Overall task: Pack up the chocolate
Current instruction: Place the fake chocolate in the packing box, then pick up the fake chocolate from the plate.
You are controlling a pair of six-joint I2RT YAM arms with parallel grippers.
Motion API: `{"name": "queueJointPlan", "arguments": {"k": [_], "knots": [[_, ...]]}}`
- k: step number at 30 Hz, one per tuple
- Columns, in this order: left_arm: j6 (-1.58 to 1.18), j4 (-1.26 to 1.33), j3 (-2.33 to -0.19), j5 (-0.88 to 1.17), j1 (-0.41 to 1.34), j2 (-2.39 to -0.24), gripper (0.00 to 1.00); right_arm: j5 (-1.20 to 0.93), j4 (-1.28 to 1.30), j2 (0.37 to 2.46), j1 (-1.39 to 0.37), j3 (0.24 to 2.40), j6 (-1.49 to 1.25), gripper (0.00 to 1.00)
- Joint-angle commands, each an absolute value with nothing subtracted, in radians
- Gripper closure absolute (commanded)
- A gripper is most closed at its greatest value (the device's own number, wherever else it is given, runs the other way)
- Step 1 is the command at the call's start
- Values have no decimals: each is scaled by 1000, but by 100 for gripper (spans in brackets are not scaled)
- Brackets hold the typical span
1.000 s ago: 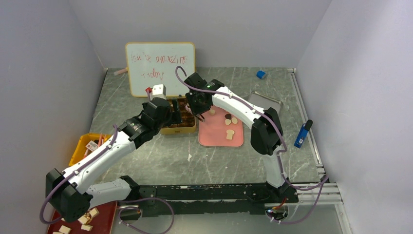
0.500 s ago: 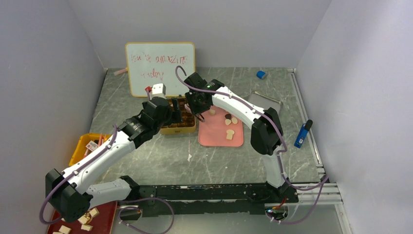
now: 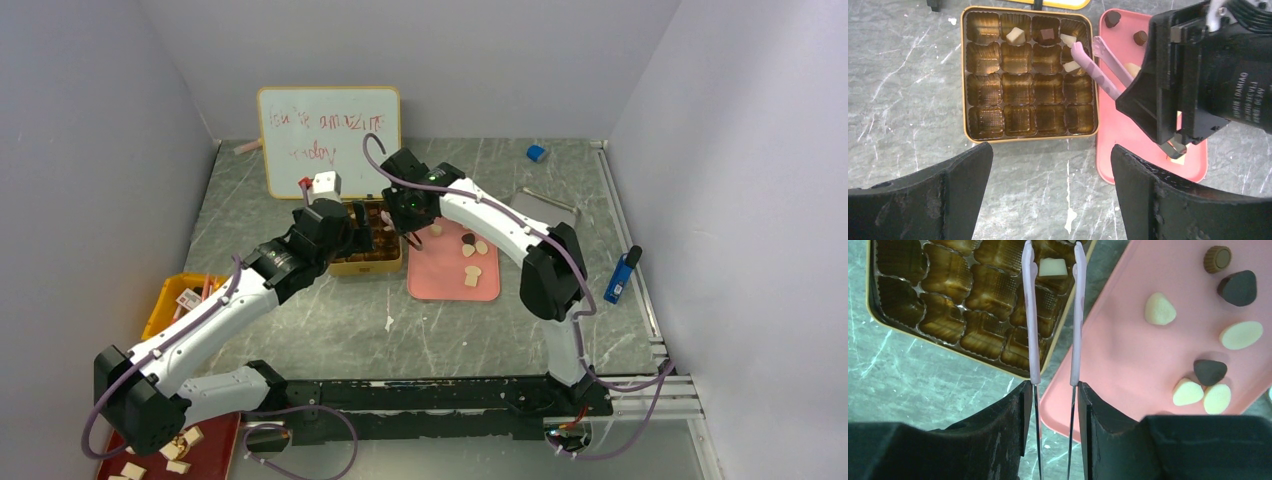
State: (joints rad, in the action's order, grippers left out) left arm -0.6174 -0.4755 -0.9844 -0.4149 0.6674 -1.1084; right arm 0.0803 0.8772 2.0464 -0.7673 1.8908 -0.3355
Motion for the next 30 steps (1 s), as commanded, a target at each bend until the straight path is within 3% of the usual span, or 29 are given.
{"name": "queueJointPlan", "arguments": {"k": [1, 16, 30], "knots": [[-617, -451, -1025, -404, 673, -1111, 8, 141, 852, 1927, -761, 1860, -333, 60], [-604, -434, -1031, -375, 688, -1130, 7, 231, 801, 1719, -726, 1511, -365, 60], [-585, -422, -1040, -372, 693, -1159, 7, 244, 757, 1760, -701, 1436, -371, 60]]}}
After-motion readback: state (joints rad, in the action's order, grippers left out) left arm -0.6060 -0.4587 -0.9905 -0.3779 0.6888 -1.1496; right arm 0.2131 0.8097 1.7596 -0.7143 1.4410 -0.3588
